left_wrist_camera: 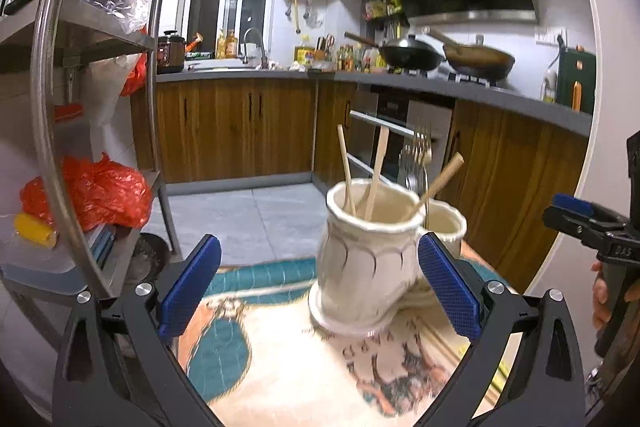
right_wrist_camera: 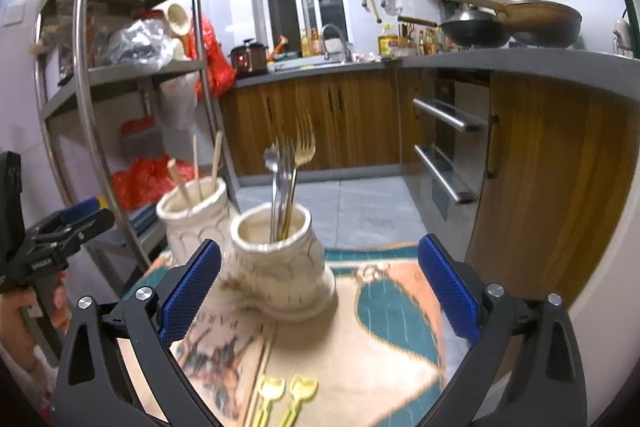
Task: Organize utensils
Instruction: 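Move both open tools back down toward the remaining utensils on the cloth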
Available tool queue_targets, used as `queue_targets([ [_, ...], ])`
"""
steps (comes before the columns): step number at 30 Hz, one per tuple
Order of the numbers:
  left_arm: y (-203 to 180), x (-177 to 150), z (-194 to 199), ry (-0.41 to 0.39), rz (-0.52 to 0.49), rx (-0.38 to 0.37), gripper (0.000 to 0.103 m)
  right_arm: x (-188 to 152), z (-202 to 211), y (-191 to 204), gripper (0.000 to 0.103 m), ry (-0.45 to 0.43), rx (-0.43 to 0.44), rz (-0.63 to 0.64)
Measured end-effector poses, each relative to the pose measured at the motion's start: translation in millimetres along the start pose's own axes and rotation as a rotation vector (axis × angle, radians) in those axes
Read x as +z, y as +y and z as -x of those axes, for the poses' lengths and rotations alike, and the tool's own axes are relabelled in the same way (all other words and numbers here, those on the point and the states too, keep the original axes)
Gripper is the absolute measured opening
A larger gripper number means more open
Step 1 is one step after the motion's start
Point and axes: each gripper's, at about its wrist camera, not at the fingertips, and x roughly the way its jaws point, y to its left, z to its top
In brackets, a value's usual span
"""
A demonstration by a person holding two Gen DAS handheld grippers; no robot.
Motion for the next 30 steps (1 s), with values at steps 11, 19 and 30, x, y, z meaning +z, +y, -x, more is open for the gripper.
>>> queue_targets([
  [11,-24.6,-36.4,3.4,0.171,-0.026,-0.030,0.097,-44.7,11.5,1.4,0.098,0.165,-0.007,0.009],
  [19,-38.8,-58.4,-2.4,0.248,-0.036,-0.054,0.097,-78.7,5.4,-1.6,0.098,0.283,-0.043,0.041],
  [30,-55.9,-78.5,-14.9,0.319,-0.036,-0.078,0.097,-99.8,-9.8,-6.8,0.098,0.400,-0.043,0.003],
])
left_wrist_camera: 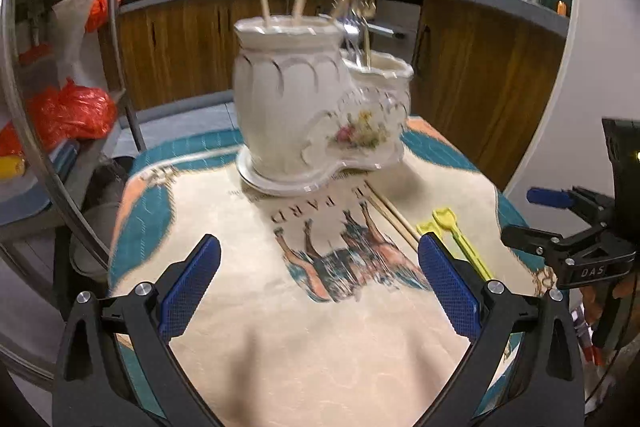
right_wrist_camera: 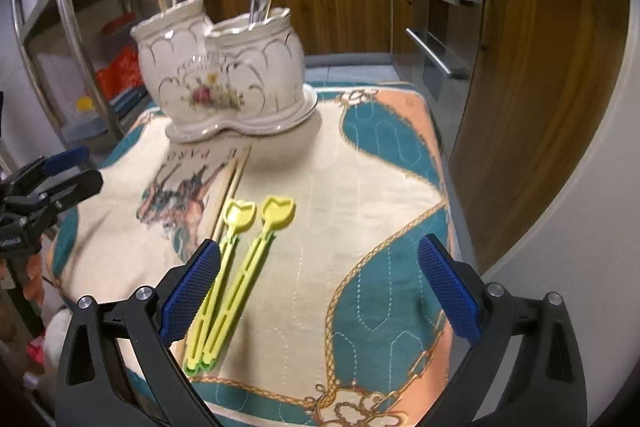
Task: Organize utensils
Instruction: 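Move both open tools back down toward the remaining utensils on the cloth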
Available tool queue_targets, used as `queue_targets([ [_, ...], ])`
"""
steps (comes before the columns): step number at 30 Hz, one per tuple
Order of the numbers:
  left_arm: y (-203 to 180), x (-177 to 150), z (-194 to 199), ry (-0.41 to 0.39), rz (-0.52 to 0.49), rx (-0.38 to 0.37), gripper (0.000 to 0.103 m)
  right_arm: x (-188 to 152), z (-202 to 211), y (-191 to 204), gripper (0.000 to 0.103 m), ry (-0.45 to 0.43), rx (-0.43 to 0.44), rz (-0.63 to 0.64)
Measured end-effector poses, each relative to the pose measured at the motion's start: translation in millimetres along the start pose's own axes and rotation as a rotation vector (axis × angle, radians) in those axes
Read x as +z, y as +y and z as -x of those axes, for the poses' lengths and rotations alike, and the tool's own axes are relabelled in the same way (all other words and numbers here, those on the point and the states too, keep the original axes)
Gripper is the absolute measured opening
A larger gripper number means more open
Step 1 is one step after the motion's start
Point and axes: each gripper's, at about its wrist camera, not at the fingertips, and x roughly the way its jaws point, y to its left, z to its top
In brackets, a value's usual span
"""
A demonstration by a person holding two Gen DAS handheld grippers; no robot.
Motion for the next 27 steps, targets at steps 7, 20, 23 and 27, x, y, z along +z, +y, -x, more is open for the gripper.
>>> queue_targets([
  [7,-16.3,-10.2,-14.8,0.041,-0.021,-0.013,0.097,-0.2,-8.7,7.6,0.091,0.045,0.051,0.006],
  [20,-23.8,-12.8,-25.8,0.077,-0.016,-0.026,0.097,3.9,-33.7,28.7,0.036,0.158,0.076,0.036],
  [23,-26.3,-12.0,-29.2,0.095,-0.014,-0.023,0.097,6.5,-38.2,33.3,0.027,0.158,0.036,0.076],
  [27,-32.2,-11.0,-37.1,0.127,0.007,-0.025,0.097,7.9,-39.3,25.6,0.011,0.152,0.056,0.056],
])
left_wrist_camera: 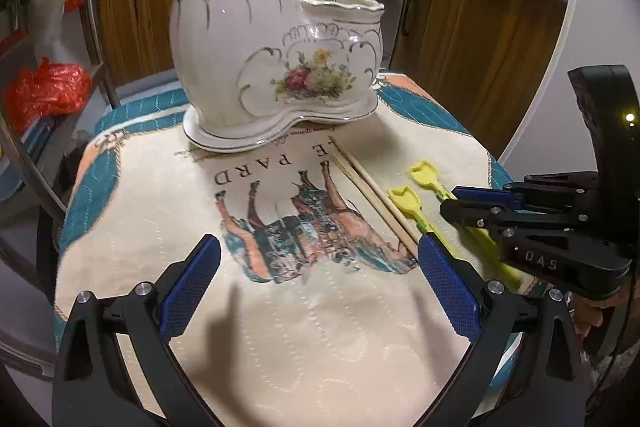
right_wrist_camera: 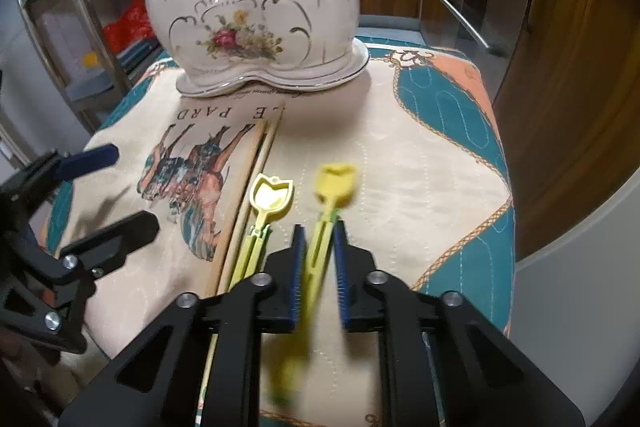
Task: Organize utensils
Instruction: 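Move both open tools back down toward the remaining utensils on the cloth, then grasp a wooden chopstick with the left tool while the right tool grasps a yellow tulip utensil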
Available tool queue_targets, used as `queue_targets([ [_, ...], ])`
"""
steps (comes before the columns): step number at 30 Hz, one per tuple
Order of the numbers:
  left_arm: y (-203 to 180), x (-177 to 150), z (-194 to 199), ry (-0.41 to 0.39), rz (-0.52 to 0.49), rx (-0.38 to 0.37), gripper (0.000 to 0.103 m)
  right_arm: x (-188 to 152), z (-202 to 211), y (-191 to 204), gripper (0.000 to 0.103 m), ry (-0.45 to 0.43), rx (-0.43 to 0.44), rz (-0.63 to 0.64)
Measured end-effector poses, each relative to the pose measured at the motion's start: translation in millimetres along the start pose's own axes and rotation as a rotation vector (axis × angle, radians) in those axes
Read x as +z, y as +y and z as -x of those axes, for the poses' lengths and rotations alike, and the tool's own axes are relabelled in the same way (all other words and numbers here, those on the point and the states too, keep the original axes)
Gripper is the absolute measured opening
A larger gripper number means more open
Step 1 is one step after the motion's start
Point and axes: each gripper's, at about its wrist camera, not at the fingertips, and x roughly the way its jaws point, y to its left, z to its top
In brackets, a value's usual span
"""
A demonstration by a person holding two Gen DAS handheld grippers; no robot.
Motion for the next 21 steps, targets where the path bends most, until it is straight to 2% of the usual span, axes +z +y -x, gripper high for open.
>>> queue_targets([
  [6,-12.5,0.3,-12.3,0.052,0.043,0.016,0.095,-5.1,7.5,-9.9,0.011,-0.031,0.018,-0.017],
  [10,-22.8,-1.5,-23.3,0.095,0.055,0.060,0.088,-8.4,12.4,-17.5,0.011,-0.042,0.037,-0.038],
  [18,-35.7,1.8,-31.5,0.110,0.052,0.146,0.087,-13.6,22.5,-24.4,0.011,-0.081,0.040,-0.041],
  [21,-36.7,4.9,-33.5,0.112,0.059,0.156,0.080,-15.6,24.8,-24.2,0.011,-0.091,0.050,-0.038],
])
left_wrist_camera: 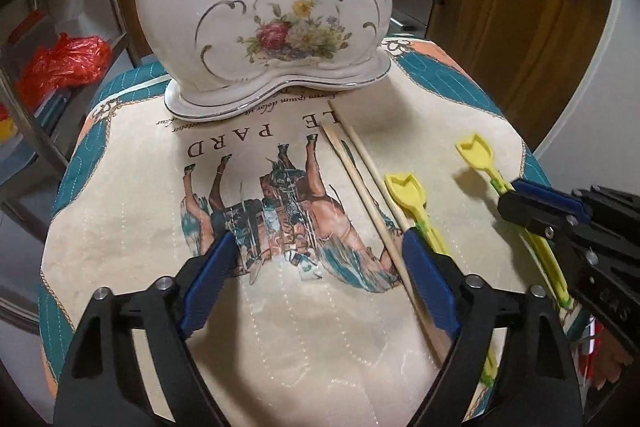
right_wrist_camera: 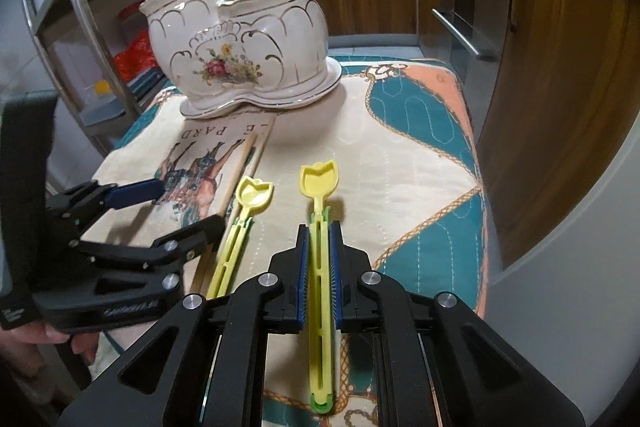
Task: Organize utensils
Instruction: 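Grasp a wooden chopstick with the left tool while the right tool grasps a yellow tulip utensil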
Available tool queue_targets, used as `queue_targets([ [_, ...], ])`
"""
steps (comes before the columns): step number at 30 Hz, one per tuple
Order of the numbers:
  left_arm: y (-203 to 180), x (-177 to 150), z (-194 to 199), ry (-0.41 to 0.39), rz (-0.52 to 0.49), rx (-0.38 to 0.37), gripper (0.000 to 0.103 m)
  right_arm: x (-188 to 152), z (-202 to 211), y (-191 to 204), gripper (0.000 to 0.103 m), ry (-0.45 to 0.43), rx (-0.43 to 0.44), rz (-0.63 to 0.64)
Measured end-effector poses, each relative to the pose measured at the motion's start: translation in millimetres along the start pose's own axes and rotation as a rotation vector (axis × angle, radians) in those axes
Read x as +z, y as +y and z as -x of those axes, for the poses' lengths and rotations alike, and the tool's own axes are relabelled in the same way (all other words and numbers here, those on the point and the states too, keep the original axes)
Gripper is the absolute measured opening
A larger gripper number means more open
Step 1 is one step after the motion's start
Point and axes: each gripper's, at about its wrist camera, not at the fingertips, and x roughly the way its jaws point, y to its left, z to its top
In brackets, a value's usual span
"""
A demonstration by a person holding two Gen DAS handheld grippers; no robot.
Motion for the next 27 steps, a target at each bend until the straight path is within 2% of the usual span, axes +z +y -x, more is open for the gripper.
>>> queue_targets([
  [2,-2.2,1.5,0.6,-0.005,-0.019,0.012,0.064,-1.7,2.1,0.2,0.011,-0.005,0.008,0.002],
  [3,-4.2,2.5,0.5,-0.008,-0.026,0.020,0.061,-2.3,2.8,0.4,0.011,-0.007,0.010,0.004],
  [6,-6.4,6.9,-0.2,-0.009,-0.048,0.017,0.043,-4.2,4.5,0.2,0.011,-0.012,0.018,0.003],
  [7,-6.0,9.1,-0.6,-0.004,-0.056,0.003,0.029,-4.9,4.8,-0.3,0.011,-0.012,0.020,0.002],
  [11,5.7,14.1,-1.8,0.027,-0.063,-0.053,0.007,-7.1,5.6,-0.8,0.011,-0.011,0.025,0.009],
  [14,16.9,15.4,-0.9,0.055,-0.068,-0.088,0.006,-8.5,4.4,-2.9,0.011,0.001,0.030,0.009],
  [22,32.9,3.6,11.6,0.134,-0.217,-0.127,0.006,-10.1,-0.2,2.0,0.011,0.080,0.038,0.070],
  [27,48.4,-0.1,14.7,0.149,-0.203,-0.164,0.007,-7.6,-4.7,6.6,0.015,0.116,0.024,0.102],
])
